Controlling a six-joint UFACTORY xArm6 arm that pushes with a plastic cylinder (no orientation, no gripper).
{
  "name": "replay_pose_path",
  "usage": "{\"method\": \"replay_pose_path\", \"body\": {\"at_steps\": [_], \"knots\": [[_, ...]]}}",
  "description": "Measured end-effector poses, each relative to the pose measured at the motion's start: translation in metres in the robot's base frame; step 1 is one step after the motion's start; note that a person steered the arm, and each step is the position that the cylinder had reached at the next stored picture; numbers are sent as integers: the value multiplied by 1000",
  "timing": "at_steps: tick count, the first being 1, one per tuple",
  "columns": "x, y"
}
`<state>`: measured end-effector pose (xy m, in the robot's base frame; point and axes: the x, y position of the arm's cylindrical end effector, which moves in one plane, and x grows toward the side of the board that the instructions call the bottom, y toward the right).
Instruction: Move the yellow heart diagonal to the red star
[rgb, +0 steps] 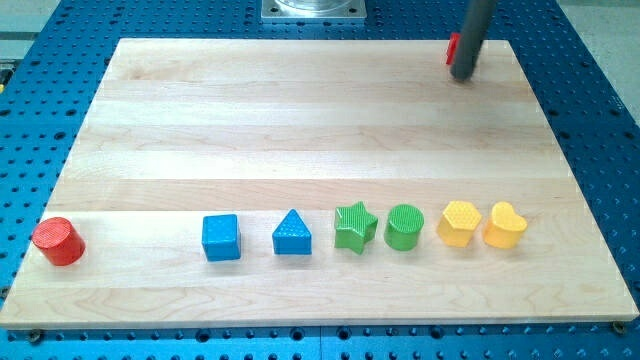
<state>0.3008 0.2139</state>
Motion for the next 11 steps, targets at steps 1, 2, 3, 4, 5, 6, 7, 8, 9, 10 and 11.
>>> {"method": "replay_pose_path", "body": {"at_steps": [1, 2, 3, 4, 5, 6, 7, 8, 9, 10, 11], "knots": [[88, 45], [194, 48], [273, 10], [248, -22], [178, -18], [123, -20], [118, -26], [43, -28], [34, -28], [97, -15], [69, -69]]}}
